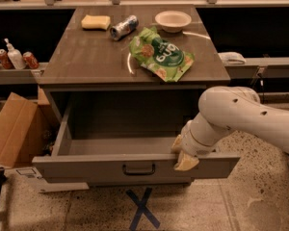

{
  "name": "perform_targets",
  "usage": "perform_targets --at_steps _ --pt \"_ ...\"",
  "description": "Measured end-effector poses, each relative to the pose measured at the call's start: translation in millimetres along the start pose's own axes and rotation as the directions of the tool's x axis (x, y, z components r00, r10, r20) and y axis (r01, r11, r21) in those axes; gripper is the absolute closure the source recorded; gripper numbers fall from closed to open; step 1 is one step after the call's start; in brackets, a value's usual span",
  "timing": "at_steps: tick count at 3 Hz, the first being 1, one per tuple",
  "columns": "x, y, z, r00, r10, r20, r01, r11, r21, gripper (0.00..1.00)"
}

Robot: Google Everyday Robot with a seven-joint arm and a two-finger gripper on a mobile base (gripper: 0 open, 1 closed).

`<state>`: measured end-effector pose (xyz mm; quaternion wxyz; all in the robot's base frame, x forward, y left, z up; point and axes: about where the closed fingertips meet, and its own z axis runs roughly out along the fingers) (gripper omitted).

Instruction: Open top drawer

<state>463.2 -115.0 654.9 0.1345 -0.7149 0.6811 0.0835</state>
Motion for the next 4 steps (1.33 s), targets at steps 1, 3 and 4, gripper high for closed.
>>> perform_targets --at_steps 1,3,4 --pt "-0.3 36.1 -1.7 0.999 0.027 0.019 -0.027 0.9994 0.023 1.00" --pt "-1.2 41.4 -1.9 0.999 0.029 0.022 -0.030 0.9992 0.027 0.83" --pt "-1.7 41.7 -2.4 0.999 0.027 0.021 -0.028 0.9992 0.028 0.60"
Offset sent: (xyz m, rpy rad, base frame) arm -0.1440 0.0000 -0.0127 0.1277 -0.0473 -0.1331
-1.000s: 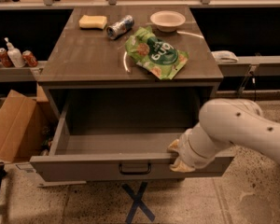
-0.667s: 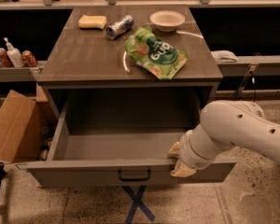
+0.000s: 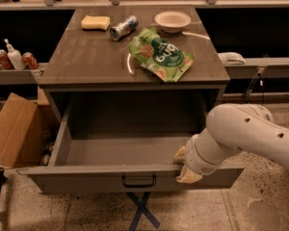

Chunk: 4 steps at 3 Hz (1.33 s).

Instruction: Open top drawer

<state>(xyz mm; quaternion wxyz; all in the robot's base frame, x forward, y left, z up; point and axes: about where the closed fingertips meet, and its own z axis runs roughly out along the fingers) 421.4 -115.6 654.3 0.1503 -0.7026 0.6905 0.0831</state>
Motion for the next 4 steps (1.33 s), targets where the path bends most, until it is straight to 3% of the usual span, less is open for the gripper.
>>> perform_targets --at_steps 1,2,3,4 --pt "0.2 -2.9 -1.3 1.000 -0.007 0.004 0.007 1.0000 0.000 0.35" --pt "4.8 -25.6 -20.1 1.000 -0.021 -0.002 0.021 0.9996 0.018 0.12" --pt "6.0 -50.7 -53.3 0.999 -0.029 -0.035 0.031 0.9974 0.065 0.00" --pt "9.1 -67.4 -87.1 0.997 -0.021 -0.070 0.028 0.9938 0.107 0.00"
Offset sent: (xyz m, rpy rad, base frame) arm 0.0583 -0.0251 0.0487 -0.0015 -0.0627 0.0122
